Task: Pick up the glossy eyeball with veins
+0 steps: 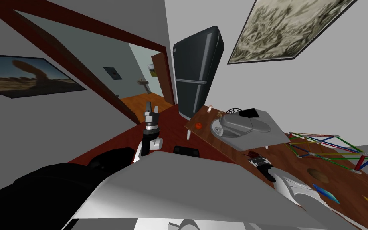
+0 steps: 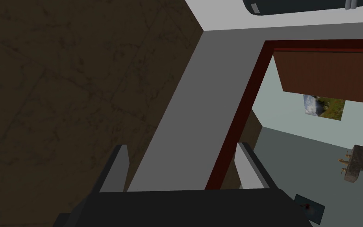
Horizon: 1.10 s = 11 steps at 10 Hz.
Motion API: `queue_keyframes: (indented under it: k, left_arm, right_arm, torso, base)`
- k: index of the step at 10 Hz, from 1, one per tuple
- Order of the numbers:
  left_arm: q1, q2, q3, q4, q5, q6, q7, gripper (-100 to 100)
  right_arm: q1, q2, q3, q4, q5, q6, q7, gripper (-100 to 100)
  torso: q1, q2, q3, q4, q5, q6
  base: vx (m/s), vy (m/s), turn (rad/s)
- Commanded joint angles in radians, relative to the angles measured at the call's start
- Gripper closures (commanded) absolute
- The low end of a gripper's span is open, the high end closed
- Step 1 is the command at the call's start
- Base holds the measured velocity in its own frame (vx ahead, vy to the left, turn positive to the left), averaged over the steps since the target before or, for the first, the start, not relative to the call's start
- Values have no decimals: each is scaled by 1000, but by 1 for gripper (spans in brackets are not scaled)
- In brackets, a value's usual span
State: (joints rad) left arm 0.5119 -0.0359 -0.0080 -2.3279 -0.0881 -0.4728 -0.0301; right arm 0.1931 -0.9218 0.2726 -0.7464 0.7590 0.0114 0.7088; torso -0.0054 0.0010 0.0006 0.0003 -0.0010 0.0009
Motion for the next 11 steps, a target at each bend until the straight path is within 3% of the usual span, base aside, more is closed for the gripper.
queue_keyframes:
  k: [1, 3, 4, 5, 6, 7, 8, 9, 11]
  left_arm:
    - [0, 0, 0, 0, 0, 0, 0, 0]
    - [0, 0, 0, 0, 0, 0, 0, 0]
    - [0, 0, 0, 0, 0, 0, 0, 0]
    - [0, 0, 0, 0, 0, 0, 0, 0]
    - [0, 0, 0, 0, 0, 0, 0, 0]
    - [0, 0, 0, 0, 0, 0, 0, 0]
    - [0, 0, 0, 0, 0, 0, 0, 0]
    - [0, 0, 0, 0, 0, 0, 0, 0]
    - [0, 0, 0, 0, 0, 0, 0, 0]
  right_arm:
    - [18, -26, 50, -28, -22, 32, -16, -100]
    - [20, -8, 78, -11, -14, 30, -14, -100]
    - [14, -15, 63, -7, -14, 23, -13, -100]
    - [13, -14, 64, -4, -13, 21, -13, 0]
    - [2, 16, 66, 2, -6, 46, -6, -100]
    - [-3, 31, 66, 6, -2, 58, -3, -100]
    - [6, 17, 74, -9, -11, 56, -9, -100]
    - [5, 19, 74, -9, -11, 60, -8, 100]
    - [6, 19, 75, -8, -11, 60, -8, 100]
  torso:
    - [0, 0, 0, 0, 0, 0]
    - [3, 0, 0, 0, 1, 1]
    - [4, -1, 0, 0, 1, 0]
    - [4, -1, 0, 0, 1, 1]
    - [5, 0, 0, 0, 1, 1]
    - [2, 0, 0, 0, 1, 0]
    - [-2, 0, 0, 0, 0, 0]
    - [1, 0, 0, 0, 0, 1]
    - [5, 0, 0, 0, 2, 0]
  base:
    - [5, -66, 102]
    - [11, -20, 24]
    - [7, -11, 21]
    - [0, 0, 0]
    - [5, -67, 67]
    - [2, -118, 87]
    - [0, -55, 23]
    - [0, -9, -2]
    - [1, -3, 2]
